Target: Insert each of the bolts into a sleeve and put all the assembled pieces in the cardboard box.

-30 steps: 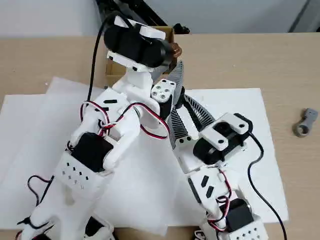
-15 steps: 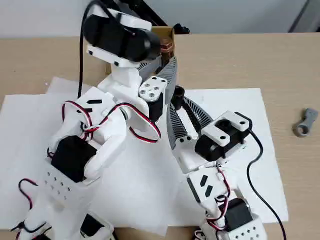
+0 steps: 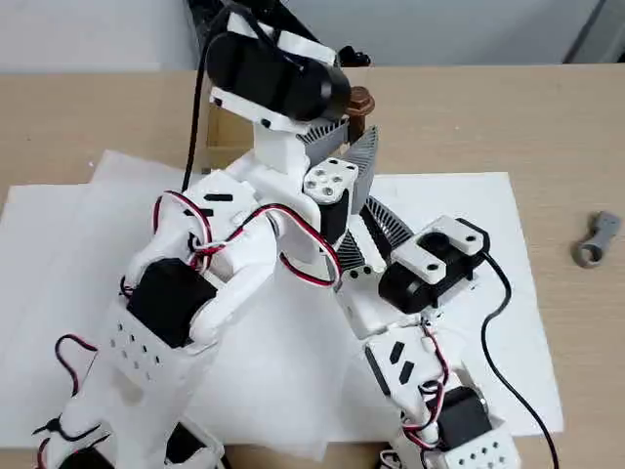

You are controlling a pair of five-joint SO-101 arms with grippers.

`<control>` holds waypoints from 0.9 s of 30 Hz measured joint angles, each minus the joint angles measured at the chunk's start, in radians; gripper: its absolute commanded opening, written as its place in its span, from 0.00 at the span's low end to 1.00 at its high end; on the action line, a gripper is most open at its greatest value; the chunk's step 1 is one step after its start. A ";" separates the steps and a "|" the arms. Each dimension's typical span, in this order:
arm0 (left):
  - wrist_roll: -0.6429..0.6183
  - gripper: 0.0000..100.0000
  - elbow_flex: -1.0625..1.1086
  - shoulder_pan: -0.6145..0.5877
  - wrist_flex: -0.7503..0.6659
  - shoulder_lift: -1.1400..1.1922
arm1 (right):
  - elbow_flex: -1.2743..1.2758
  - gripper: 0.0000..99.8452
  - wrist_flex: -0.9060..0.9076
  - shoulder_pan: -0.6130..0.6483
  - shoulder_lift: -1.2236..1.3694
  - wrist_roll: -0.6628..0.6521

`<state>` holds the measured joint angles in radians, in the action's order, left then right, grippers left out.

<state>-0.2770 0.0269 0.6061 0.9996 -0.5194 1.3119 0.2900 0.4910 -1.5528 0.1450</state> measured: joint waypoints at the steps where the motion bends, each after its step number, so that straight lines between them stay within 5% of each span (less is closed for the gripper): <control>1: 0.000 0.01 0.000 -0.003 0.002 0.000 | 0.000 0.00 0.000 0.000 0.000 0.000; 27: -0.031 0.01 0.040 -0.006 0.014 0.002 | 0.000 0.00 0.000 -0.006 -0.002 0.002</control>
<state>-0.3076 0.0667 0.5999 1.0134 -0.5178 1.3119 0.2900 0.4849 -1.5543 0.1465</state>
